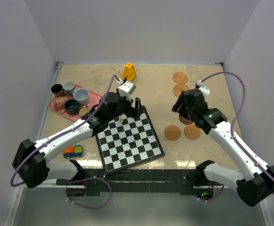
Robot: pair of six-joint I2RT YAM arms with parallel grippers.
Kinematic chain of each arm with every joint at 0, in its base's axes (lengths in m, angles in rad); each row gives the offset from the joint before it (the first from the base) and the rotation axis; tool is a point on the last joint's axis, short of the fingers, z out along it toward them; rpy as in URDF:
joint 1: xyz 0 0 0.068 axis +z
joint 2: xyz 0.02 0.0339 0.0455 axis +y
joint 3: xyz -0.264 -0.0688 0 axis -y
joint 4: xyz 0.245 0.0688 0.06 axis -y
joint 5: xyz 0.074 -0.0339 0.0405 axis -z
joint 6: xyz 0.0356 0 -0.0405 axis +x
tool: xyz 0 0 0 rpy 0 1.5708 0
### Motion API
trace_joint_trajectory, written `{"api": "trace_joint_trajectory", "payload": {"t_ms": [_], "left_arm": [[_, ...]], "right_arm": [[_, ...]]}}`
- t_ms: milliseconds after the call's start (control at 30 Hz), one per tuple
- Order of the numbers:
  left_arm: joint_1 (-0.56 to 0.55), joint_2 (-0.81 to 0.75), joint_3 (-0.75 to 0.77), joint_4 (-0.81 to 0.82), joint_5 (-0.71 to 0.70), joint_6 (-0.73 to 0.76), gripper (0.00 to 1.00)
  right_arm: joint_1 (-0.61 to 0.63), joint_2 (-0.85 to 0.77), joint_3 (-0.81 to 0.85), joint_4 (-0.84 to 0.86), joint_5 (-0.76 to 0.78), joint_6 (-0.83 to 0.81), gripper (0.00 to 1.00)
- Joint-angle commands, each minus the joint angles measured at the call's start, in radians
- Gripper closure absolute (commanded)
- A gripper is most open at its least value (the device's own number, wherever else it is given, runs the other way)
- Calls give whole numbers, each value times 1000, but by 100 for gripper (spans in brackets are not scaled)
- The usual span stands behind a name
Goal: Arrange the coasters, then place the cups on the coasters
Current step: Move the coaster to the corner of the board.
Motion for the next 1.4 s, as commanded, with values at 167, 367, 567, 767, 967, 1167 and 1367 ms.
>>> {"api": "trace_joint_trajectory", "payload": {"t_ms": [167, 367, 567, 767, 967, 1167, 1367], "left_arm": [[-235, 353, 63, 136, -50, -168, 27], [-290, 606, 235, 155, -46, -118, 36], [-293, 789, 373, 144, -52, -67, 43], [-295, 910, 445, 99, -32, -38, 50], [-324, 898, 375, 119, -43, -27, 63], [-374, 887, 303, 144, -73, -27, 82], [-437, 870, 257, 153, -118, -47, 86]], "right_arm": [[-284, -24, 244, 89, -111, -297, 32], [-307, -72, 283, 147, -182, -316, 35], [-307, -141, 296, 155, -236, -339, 37], [-307, -176, 364, 100, -223, -363, 37], [-307, -192, 404, 87, -217, -363, 37], [-307, -190, 402, 89, -202, -366, 36], [-307, -187, 390, 95, -200, -365, 36]]}}
